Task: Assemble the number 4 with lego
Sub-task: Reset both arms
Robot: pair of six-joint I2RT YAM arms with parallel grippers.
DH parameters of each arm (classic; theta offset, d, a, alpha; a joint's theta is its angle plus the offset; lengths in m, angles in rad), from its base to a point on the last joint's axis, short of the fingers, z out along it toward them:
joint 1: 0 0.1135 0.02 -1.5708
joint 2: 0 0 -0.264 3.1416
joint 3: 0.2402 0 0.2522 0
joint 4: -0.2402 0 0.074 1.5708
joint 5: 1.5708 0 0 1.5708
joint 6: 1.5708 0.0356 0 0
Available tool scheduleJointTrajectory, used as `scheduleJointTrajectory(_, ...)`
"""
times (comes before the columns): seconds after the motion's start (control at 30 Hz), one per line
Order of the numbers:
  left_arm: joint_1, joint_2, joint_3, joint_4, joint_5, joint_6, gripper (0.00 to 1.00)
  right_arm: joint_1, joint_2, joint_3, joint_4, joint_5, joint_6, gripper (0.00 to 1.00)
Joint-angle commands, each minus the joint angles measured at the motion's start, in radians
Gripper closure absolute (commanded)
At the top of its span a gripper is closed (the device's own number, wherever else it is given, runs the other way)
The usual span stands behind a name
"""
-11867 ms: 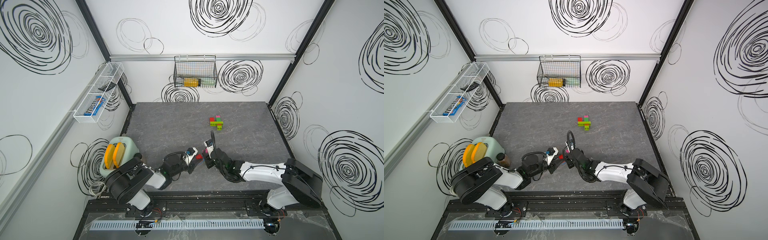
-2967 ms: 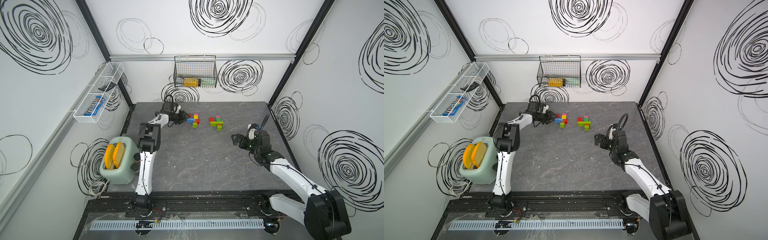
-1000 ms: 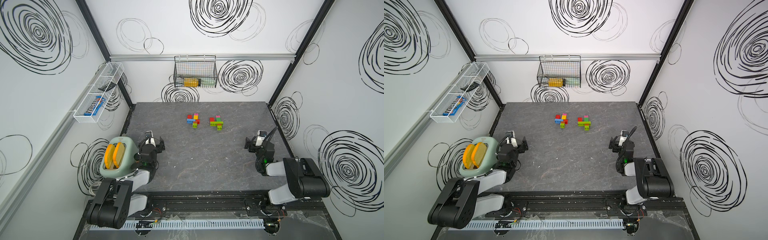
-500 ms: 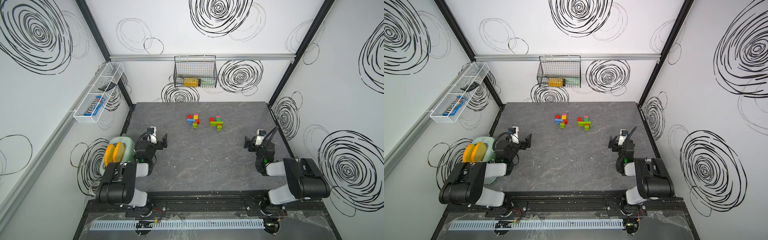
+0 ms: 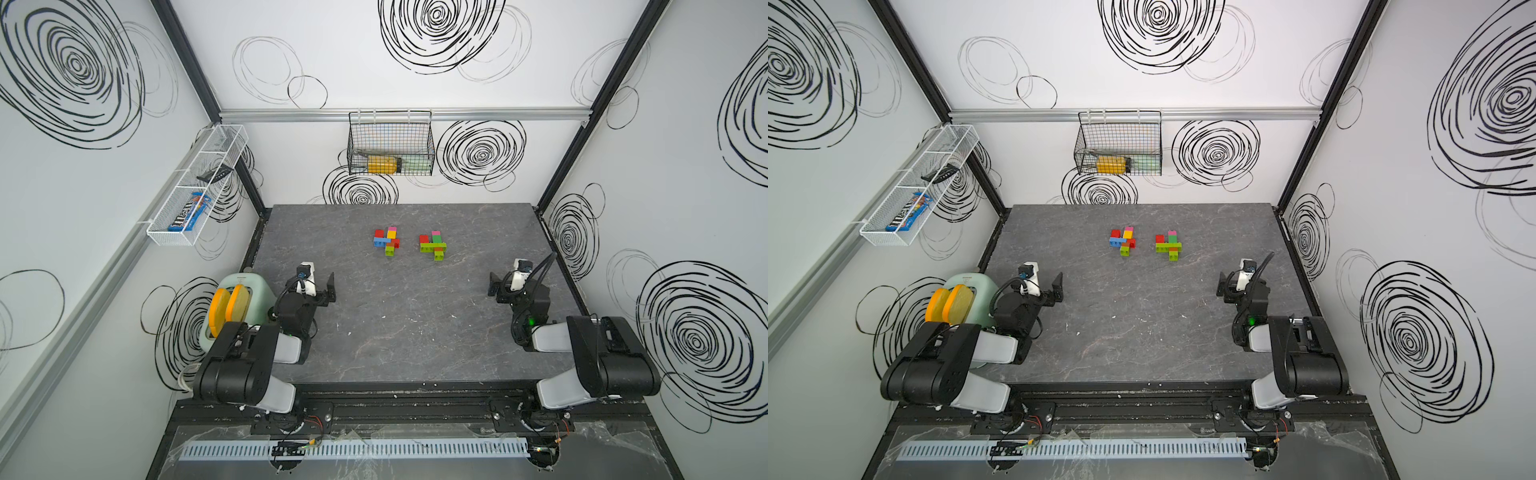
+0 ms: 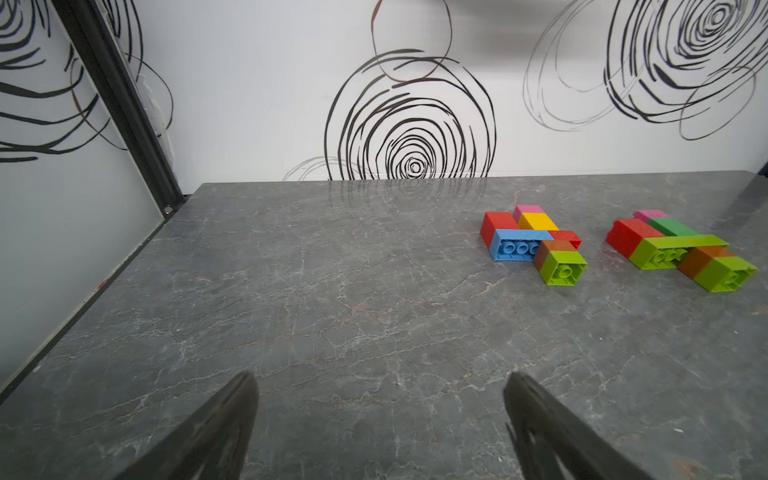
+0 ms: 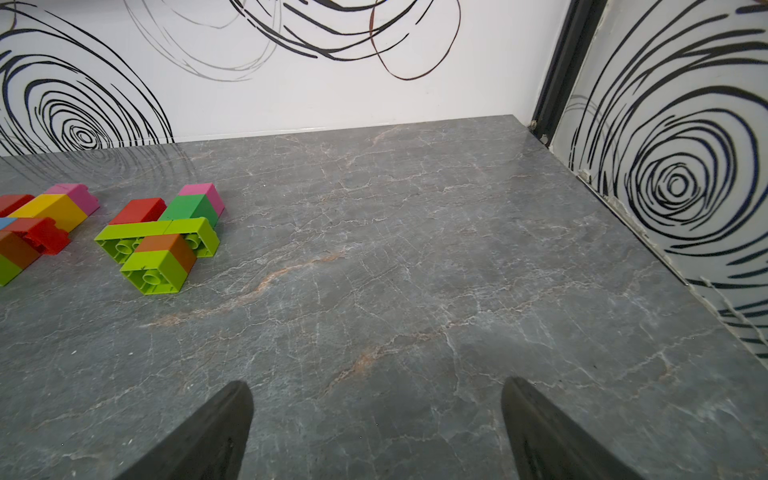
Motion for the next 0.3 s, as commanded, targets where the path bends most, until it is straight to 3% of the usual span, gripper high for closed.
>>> scheduleJointTrajectory(0.0,-0.004,-0.002,0.010,0.089,-0.063,-0.003,0.04,-0.002,-0.010,0.018,0.031,-0.005,-0.015,0.03)
scheduleJointTrajectory(0.27,-0.008,-0.005,0.002,0.100,-0.077,-0.001,0.04,-0.002,-0.014,0.016,0.034,-0.006,-0.014,0.03)
